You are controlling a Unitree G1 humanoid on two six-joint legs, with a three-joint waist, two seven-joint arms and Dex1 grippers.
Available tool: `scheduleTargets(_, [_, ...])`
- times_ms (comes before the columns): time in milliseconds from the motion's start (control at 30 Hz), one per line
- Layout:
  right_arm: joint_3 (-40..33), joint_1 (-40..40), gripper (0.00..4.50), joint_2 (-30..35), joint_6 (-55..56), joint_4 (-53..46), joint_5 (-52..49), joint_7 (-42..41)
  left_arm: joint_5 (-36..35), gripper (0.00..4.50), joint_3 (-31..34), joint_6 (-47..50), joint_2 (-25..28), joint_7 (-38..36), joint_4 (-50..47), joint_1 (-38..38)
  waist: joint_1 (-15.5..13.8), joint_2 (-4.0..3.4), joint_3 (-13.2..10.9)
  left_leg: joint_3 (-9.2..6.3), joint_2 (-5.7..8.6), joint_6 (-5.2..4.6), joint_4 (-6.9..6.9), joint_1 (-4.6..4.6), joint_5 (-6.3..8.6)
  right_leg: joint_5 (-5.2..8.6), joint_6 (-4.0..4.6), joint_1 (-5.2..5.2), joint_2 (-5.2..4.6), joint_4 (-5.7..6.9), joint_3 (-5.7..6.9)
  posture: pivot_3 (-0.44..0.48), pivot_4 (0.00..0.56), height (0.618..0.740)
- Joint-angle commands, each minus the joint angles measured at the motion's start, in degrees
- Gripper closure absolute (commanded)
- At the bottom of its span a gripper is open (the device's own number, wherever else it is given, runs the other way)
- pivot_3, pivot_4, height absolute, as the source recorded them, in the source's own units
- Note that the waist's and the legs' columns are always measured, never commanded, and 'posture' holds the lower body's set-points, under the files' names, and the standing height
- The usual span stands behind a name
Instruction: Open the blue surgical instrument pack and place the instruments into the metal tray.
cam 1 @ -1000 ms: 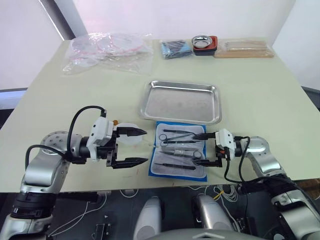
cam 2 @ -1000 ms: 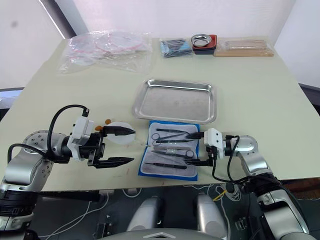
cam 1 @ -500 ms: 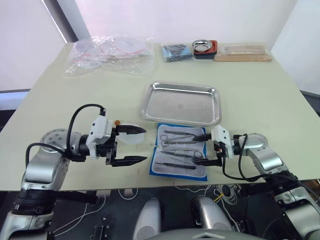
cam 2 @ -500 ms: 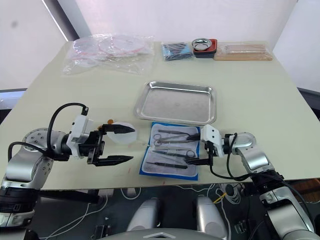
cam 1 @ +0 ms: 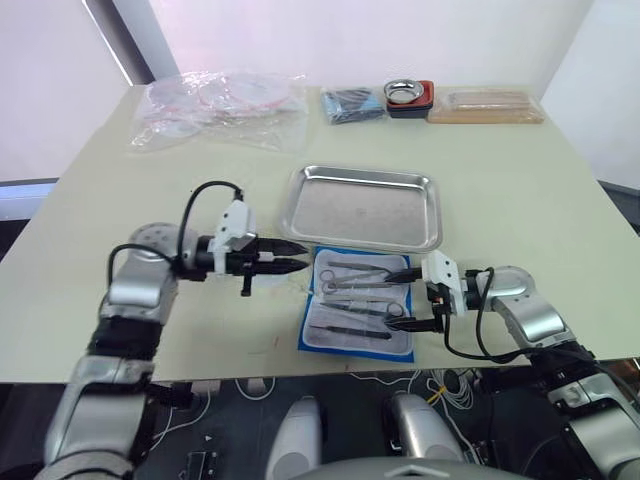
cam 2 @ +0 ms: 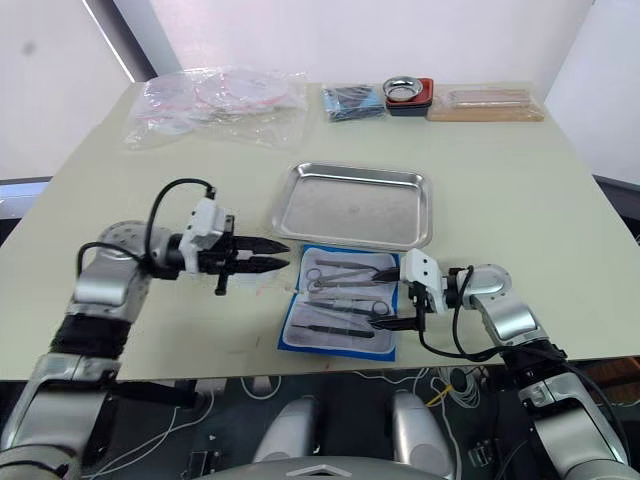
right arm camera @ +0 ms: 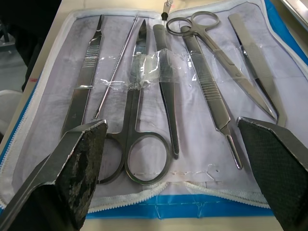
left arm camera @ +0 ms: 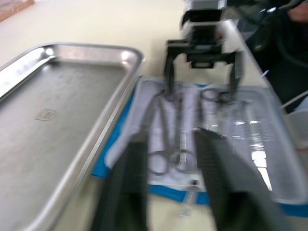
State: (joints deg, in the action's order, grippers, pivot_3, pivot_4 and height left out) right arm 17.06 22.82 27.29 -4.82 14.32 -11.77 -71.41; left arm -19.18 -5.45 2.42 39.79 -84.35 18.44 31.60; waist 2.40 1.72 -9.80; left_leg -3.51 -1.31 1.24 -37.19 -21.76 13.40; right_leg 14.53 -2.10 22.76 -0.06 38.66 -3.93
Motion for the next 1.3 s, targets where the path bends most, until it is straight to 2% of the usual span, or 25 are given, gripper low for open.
scheduleTargets(33, [3.3, -3.1, 0.0, 0.7, -4.0, 4.7, 3.6, 0.2, 2.5, 3.29, -1.5, -3.6, -1.1, -2.2, 5.0, 3.5, 0.1, 0.0, 0.0, 0.0, 0.0, 0.0, 0.0, -0.01, 0.0, 0.0, 0.0, 0.01, 0.0, 0.0, -0.01, 0.0, 0.15, 0.74])
scheduleTargets(267, [3.2, -3.1, 0.0, 0.3, -3.8, 4.7, 3.7, 0.8, 8.9, 3.29, -4.7, -12.2, -5.2, -2.9, 20.4, 10.6, 0.1, 0.02, 0.0, -0.02, 0.0, 0.0, 0.0, -0.02, 0.0, 0.0, -0.01, 0.01, 0.03, 0.0, 0.0, 0.0, 0.15, 0.74])
scheduleTargets(567, [3.2, -3.2, 0.0, 0.0, -3.2, 5.0, 4.0, 1.6, 14.8, 3.29, -6.0, -20.2, -9.3, -0.6, 33.9, 14.9, 0.2, 0.02, 0.1, -0.02, 0.0, 0.0, -0.01, 0.0, 0.0, -0.01, -0.03, 0.0, 0.04, 0.04, -0.01, 0.0, 0.15, 0.74])
scheduleTargets(833, [3.5, -3.4, 0.0, -0.1, -3.0, 4.9, 4.1, 1.6, 18.3, 3.29, -6.4, -21.8, -11.5, 1.5, 39.7, 17.1, 0.1, -0.05, 0.2, -0.04, 0.01, 0.0, -0.01, 0.02, 0.0, -0.02, -0.05, 0.0, 0.05, 0.08, 0.01, 0.0, 0.15, 0.74])
scheduleTargets(1000, [3.8, -3.6, 0.0, -0.1, -3.0, 4.6, 4.2, 1.5, 18.7, 3.29, -6.6, -19.9, -12.3, -1.4, 40.2, 17.4, 0.2, -0.07, 0.3, -0.04, 0.01, 0.0, -0.01, 0.03, 0.0, -0.02, -0.05, 0.0, 0.05, 0.08, 0.01, 0.0, 0.15, 0.74])
scheduleTargets(1133, [3.7, -3.6, 0.0, 0.2, -3.1, 4.5, 4.2, 1.4, 18.1, 4.48, -6.0, -18.6, -12.5, -2.7, 39.8, 16.9, 0.2, -0.08, 0.3, -0.04, 0.0, 0.0, 0.0, 0.02, 0.0, -0.02, -0.04, 0.0, 0.05, 0.06, 0.0, 0.0, 0.15, 0.74])
scheduleTargets(1300, [3.7, -3.6, 0.0, 0.5, -3.1, 4.5, 4.2, 1.0, 17.8, 4.48, -5.3, -18.1, -12.1, -3.3, 38.8, 16.6, 0.2, -0.11, 0.4, -0.04, 0.01, 0.0, 0.0, 0.02, 0.0, -0.01, -0.03, 0.0, 0.05, 0.07, 0.0, 0.0, 0.15, 0.74])
